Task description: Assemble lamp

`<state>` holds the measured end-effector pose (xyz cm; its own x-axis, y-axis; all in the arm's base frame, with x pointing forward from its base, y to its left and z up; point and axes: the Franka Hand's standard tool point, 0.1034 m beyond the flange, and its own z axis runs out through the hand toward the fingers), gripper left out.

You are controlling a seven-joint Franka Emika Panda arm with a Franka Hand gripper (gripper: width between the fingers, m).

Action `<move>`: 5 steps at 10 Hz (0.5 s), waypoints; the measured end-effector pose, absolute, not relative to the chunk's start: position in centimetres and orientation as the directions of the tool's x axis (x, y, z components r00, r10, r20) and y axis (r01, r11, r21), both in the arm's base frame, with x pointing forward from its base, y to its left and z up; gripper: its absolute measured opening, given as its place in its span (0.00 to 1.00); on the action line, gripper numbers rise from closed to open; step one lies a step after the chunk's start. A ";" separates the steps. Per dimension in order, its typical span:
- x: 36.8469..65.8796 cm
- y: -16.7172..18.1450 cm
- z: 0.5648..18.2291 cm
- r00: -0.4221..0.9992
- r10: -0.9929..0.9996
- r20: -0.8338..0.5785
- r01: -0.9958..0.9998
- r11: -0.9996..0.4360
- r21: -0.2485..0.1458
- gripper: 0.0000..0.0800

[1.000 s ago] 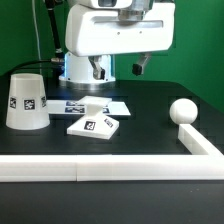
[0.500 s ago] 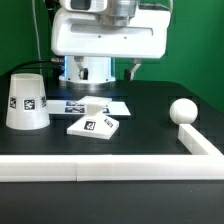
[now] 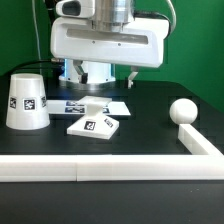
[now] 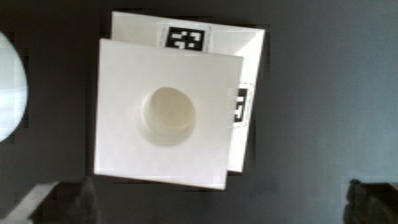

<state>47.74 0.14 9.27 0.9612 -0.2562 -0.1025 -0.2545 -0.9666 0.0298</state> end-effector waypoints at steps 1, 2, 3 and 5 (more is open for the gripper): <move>47.8 -0.4 8.8 0.951 -0.296 -0.088 -0.296 -0.955 0.014 0.87; 47.5 -1.2 8.3 0.956 -0.281 -0.081 -0.281 -0.960 0.013 0.87; 47.4 -1.4 8.0 0.957 -0.278 -0.076 -0.278 -0.960 0.012 0.87; 47.4 -1.6 7.5 0.959 -0.276 -0.058 -0.277 -0.961 0.001 0.87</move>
Offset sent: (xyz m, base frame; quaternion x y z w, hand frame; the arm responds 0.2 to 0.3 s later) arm -0.0058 -0.0153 -0.0088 0.0011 0.0307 -0.0005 0.9995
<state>47.43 -1.65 7.50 0.9593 -0.2763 -0.0584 -0.2767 -0.9610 0.0011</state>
